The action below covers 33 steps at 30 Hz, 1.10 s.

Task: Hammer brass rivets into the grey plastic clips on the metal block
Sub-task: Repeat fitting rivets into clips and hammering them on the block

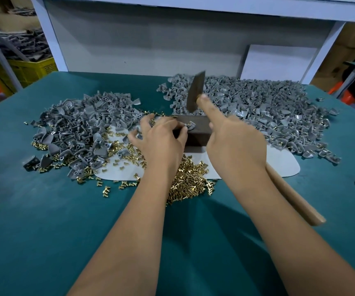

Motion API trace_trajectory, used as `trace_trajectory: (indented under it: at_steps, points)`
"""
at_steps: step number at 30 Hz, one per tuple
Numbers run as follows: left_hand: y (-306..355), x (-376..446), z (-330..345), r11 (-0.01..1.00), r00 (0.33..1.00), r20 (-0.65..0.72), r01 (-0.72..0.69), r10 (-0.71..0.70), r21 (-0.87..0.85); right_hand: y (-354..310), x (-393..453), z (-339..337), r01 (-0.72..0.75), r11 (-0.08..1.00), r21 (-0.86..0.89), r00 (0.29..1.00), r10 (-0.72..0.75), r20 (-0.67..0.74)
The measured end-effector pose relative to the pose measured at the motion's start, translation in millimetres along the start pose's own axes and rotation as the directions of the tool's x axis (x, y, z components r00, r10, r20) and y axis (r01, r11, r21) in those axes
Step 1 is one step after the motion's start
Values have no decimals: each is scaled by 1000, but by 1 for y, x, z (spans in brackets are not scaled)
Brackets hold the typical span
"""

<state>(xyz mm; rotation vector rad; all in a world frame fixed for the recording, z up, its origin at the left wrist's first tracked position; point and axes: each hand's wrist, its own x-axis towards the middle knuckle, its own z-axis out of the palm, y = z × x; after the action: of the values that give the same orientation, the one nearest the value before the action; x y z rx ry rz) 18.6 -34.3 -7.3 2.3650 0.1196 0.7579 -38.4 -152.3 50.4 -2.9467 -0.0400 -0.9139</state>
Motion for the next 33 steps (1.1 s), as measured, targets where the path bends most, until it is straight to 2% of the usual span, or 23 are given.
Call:
trace_trajectory:
  at_steps: [4,7,9,13,19,23,26,28,30,33]
  points:
    - [0,1,0,1000,1000,23,2,-2,18,5,9,4,43,998,39,997,-45,63]
    - [-1,0,0,998,1000,2,6,-6,-66,13,22,4,-32,986,161,999,38,-33]
    - [-1,2,0,994,999,36,39,-35,-106,23,31,7,-129,961,245,989,141,-34]
    - [-2,5,0,980,985,146,113,-89,-165,47,34,22,-305,909,285,952,286,107]
    - [-3,7,-1,969,976,187,146,-108,-201,65,20,43,-465,874,144,853,398,337]
    - [-3,7,-2,969,975,193,145,-106,-200,61,19,41,-424,902,78,865,378,329]
    - [-2,7,-3,968,978,183,134,-96,-213,52,24,35,-298,954,-3,947,296,124]
    - [-2,6,-3,969,979,181,129,-90,-212,35,31,33,-200,962,184,980,199,22]
    - [-1,6,-3,975,982,169,118,-86,-191,14,37,36,-123,908,401,991,94,90]
    - [-2,5,-3,980,986,149,96,-70,-176,-8,43,48,-106,885,453,975,1,224]
